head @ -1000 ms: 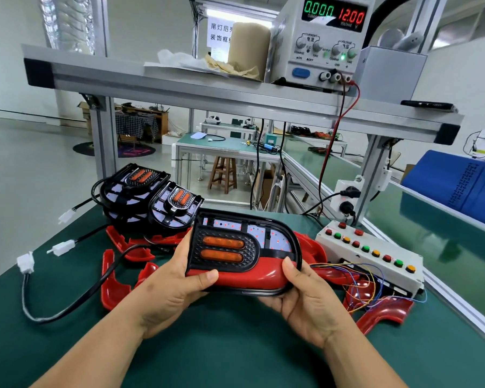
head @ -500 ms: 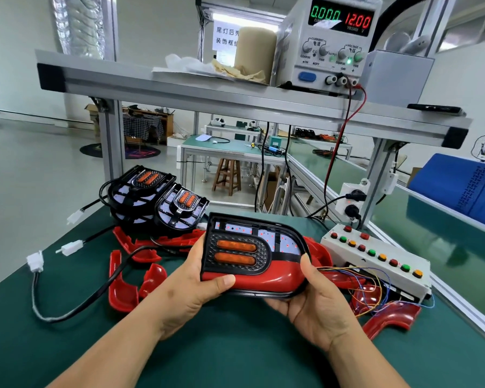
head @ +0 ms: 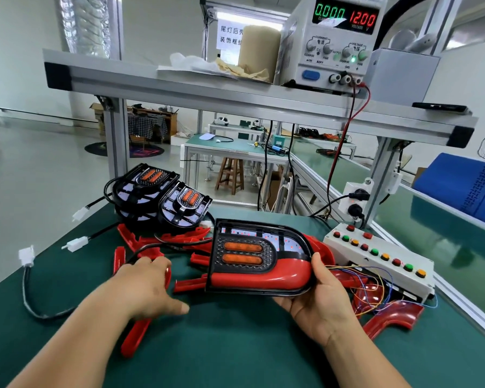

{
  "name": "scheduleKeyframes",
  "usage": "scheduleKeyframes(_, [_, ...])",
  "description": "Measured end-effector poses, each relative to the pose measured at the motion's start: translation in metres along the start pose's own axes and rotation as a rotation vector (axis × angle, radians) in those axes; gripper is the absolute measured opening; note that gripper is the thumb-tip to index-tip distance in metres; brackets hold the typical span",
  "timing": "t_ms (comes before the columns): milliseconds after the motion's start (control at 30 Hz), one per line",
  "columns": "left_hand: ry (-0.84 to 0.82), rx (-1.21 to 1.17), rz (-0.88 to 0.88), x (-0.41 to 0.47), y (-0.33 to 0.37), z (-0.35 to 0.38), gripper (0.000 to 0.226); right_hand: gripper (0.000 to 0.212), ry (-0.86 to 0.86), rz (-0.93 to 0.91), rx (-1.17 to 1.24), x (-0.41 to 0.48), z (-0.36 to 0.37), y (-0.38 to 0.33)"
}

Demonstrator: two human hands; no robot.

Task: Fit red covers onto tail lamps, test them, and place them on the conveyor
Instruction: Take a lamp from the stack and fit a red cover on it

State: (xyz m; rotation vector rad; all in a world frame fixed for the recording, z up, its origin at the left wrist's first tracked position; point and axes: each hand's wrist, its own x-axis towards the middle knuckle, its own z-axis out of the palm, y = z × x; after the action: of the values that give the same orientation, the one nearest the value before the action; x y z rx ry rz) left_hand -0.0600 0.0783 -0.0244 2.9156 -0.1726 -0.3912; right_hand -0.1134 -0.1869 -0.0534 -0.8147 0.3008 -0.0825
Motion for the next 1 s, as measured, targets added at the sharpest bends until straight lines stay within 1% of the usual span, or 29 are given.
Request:
scheduleKeyframes(33, [-0.002, 0.053, 0.001, 0.0, 0.003, 0.003, 0.09, 0.053, 0.005, 0.0, -0.004, 0.0, 0.0, 0.0])
scheduleKeyframes(67, [0.013, 0.092, 0.002, 0.002, 0.004, 0.005, 0.09, 0.052, 0.007, 0.0, -0.008, 0.0, 0.0, 0.0])
scheduleKeyframes(133, [0.048, 0.112, 0.029, 0.005, 0.002, 0.006, 0.08, 0.052, 0.006, -0.003, -0.02, 0.0, 0.0, 0.0])
scheduleKeyframes(233, [0.136, 0.038, 0.097, 0.006, 0.0, 0.004, 0.066, 0.052, 0.008, -0.016, -0.037, 0.0, 0.0, -0.001])
scheduleKeyframes(300, [0.227, -0.068, 0.157, 0.006, -0.003, -0.001, 0.068, 0.052, 0.014, -0.024, -0.047, 0.0, -0.001, -0.001])
scheduleKeyframes(400, [0.437, -0.288, 0.269, 0.004, -0.01, -0.012, 0.064, 0.052, 0.012, -0.029, -0.059, 0.0, -0.002, -0.002])
scheduleKeyframes(433, [0.479, -0.368, 0.3, 0.003, -0.012, -0.014, 0.065, 0.052, 0.009, -0.03, -0.066, 0.0, -0.002, -0.002])
scheduleKeyframes(500, [0.504, -0.561, 0.351, 0.002, -0.012, -0.015, 0.063, 0.051, 0.002, -0.039, -0.092, 0.0, -0.001, -0.002])
scheduleKeyframes(533, [0.52, -0.609, 0.381, 0.001, -0.009, -0.015, 0.062, 0.051, -0.003, -0.045, -0.106, 0.001, -0.001, -0.001])
scheduleKeyframes(633, [0.57, -0.544, 0.496, -0.004, 0.003, -0.016, 0.069, 0.051, -0.015, -0.058, -0.132, 0.002, 0.002, 0.003])
scheduleKeyframes(667, [0.566, -0.538, 0.547, -0.006, 0.007, -0.019, 0.068, 0.05, -0.018, -0.059, -0.133, 0.002, 0.002, 0.004])
scheduleKeyframes(767, [0.508, -0.5, 0.705, -0.011, 0.021, -0.035, 0.047, 0.05, -0.035, -0.046, -0.125, 0.004, 0.004, 0.005])
scheduleKeyframes(833, [0.493, -0.378, 0.778, -0.01, 0.032, -0.045, 0.043, 0.05, -0.05, -0.043, -0.126, 0.005, 0.004, 0.006])
scheduleKeyframes(933, [0.48, -0.218, 0.834, -0.002, 0.055, -0.05, 0.041, 0.055, -0.076, -0.045, -0.127, 0.004, 0.006, 0.006])
scheduleKeyframes(1000, [0.469, -0.183, 0.828, 0.003, 0.068, -0.045, 0.04, 0.058, -0.08, -0.045, -0.129, 0.003, 0.006, 0.007])
